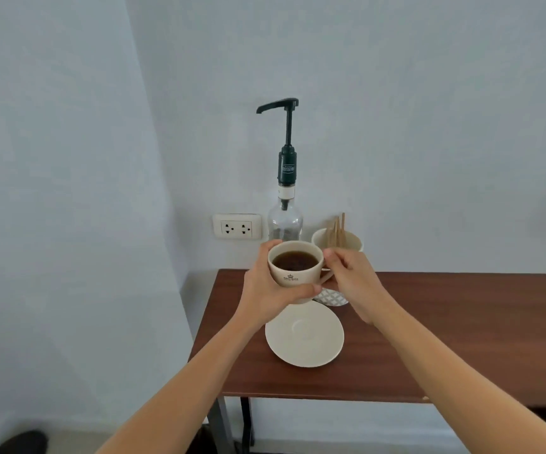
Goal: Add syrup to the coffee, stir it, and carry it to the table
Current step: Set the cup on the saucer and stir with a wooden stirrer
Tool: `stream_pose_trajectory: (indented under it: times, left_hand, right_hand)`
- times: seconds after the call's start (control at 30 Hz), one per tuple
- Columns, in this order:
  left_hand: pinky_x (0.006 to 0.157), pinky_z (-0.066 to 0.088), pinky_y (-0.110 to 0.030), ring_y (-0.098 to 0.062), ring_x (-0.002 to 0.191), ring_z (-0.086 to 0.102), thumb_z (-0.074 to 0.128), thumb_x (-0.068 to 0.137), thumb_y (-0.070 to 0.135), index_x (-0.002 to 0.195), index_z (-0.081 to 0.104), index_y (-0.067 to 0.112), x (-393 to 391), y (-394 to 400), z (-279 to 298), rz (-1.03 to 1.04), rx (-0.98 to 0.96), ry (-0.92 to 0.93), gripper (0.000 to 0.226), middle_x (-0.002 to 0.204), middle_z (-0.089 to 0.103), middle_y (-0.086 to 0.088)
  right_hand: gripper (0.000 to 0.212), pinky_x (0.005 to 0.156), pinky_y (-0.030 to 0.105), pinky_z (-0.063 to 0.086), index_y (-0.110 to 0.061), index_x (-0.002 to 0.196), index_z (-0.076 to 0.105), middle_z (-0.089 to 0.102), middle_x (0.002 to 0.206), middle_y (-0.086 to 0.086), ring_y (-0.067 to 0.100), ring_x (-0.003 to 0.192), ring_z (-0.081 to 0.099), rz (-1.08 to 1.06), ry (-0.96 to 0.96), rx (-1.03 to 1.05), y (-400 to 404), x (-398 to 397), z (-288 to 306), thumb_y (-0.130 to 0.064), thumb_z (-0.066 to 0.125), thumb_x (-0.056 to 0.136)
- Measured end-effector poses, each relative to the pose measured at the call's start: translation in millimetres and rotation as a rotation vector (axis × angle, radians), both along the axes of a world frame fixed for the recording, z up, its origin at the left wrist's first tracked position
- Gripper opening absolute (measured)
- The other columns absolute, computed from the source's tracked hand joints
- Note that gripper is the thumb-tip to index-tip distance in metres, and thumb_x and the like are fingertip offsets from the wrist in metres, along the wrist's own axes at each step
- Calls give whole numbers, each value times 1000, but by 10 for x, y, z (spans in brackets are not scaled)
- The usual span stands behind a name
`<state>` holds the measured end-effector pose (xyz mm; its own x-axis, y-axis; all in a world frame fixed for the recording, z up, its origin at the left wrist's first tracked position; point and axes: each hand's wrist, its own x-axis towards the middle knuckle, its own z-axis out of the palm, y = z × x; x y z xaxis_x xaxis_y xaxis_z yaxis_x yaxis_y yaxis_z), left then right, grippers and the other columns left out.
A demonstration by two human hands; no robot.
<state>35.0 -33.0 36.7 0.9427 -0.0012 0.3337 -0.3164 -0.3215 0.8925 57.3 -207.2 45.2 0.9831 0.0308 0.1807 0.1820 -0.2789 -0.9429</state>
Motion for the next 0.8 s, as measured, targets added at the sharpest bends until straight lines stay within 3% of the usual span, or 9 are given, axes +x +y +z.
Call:
stream_pose_trajectory:
  times: [0.13, 0.2, 0.33, 0.5, 0.6, 0.73, 0.8]
  left_hand:
    - [83, 45, -5, 8, 106, 61, 99, 51, 34, 127, 50, 30, -119, -97, -378, -20, 18, 47, 91, 111, 67, 21]
    - [87, 47, -11, 7, 108, 61, 99, 49, 38, 127, 51, 31, -145, -131, -538, -17, 46, 44, 91, 113, 65, 25]
    - [97, 51, -36, -3, 114, 60, 93, 44, 55, 128, 49, 32, -157, -179, -751, 3, 127, 46, 98, 120, 62, 21]
    - [98, 48, -43, 1, 113, 58, 93, 43, 55, 127, 48, 33, -124, -211, -883, 26, 187, 19, 98, 119, 62, 20]
    - [100, 44, -36, 9, 113, 53, 91, 44, 60, 126, 45, 38, -113, -210, -936, 26, 206, -5, 96, 120, 60, 23]
    - [98, 29, -16, 9, 115, 50, 88, 45, 65, 128, 48, 34, -91, -208, -974, 23, 229, -23, 97, 123, 56, 26]
    - [98, 27, -17, 8, 115, 50, 87, 45, 67, 129, 48, 32, -79, -208, -977, 36, 231, -20, 99, 123, 54, 27]
  right_hand:
    - [31, 86, 49, 61, -11, 93, 74, 76, 93, 16, 34, 93, 72, -23, 74, 41, -102, -126, -395, -21, 47, 103]
    - [31, 87, 50, 60, -13, 90, 75, 76, 89, 14, 34, 92, 71, -32, 89, 41, -127, -172, -542, -20, 48, 103]
    - [30, 88, 50, 60, -17, 92, 76, 76, 91, 10, 31, 93, 71, -37, 106, 48, -160, -224, -771, -18, 48, 102]
    - [29, 92, 46, 59, -18, 101, 76, 76, 100, 8, 27, 100, 70, -40, 129, 102, -167, -242, -894, -16, 47, 103]
    - [28, 93, 46, 58, -14, 102, 75, 76, 100, 10, 28, 101, 70, -44, 133, 106, -163, -236, -927, -15, 47, 103]
    - [28, 95, 48, 56, -10, 100, 73, 75, 101, 14, 32, 103, 68, -48, 132, 102, -164, -235, -950, -17, 46, 104]
    - [29, 96, 48, 55, -16, 101, 74, 75, 101, 8, 27, 102, 69, -32, 151, 88, -156, -232, -946, -20, 45, 104]
